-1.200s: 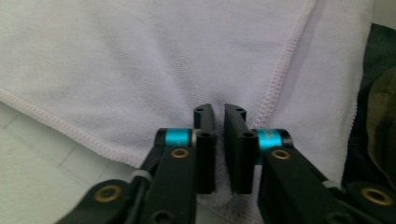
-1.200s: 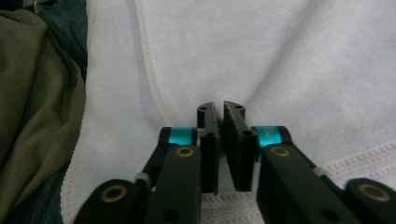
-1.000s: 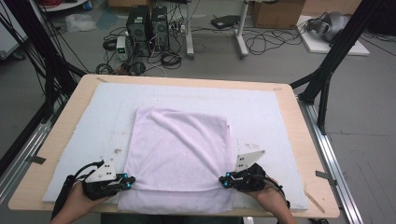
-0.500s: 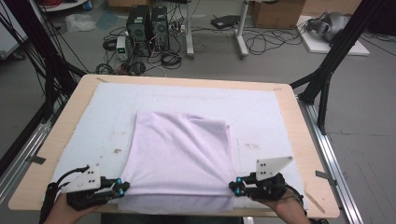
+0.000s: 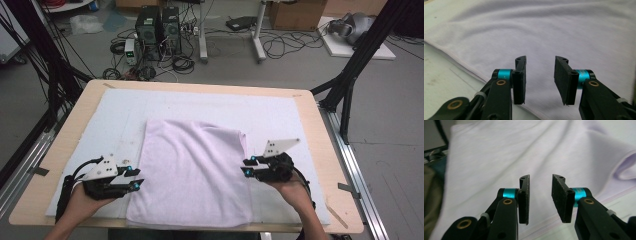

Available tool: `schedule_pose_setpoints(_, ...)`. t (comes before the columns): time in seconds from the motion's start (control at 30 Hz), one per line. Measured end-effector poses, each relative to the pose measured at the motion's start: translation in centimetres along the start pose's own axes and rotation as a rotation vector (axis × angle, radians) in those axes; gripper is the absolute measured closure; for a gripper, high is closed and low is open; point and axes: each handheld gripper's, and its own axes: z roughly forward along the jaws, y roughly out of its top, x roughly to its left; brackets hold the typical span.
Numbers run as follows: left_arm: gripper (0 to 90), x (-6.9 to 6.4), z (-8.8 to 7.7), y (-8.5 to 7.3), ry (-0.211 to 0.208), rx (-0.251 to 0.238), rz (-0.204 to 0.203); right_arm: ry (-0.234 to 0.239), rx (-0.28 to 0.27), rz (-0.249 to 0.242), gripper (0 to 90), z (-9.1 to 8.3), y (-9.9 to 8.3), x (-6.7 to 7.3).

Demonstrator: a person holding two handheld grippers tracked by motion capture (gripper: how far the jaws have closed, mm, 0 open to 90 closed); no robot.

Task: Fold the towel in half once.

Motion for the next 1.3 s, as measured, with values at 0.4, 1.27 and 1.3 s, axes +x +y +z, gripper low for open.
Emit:
schedule_pose_setpoints(0.4, 59.7, 4.4, 4.5, 1.9, 0.025, 0.003, -0.074, -0.111, 0.039, 0.072, 57.9, 2.8, 4.2, -7.9)
schedule_pose_setpoints(1.27, 56.9, 5.3, 4.1, 1.2, 0.037, -0.002, -0.094, -0.037, 0.052, 0.061, 75.7, 5.8, 5.6, -7.6)
schedule_pose_setpoints(1.3, 56.8, 5.3, 4.0, 1.2, 0.038, -0.003, -0.093, -0.059, 0.057, 0.075, 76.5, 5.7, 5.7, -7.9)
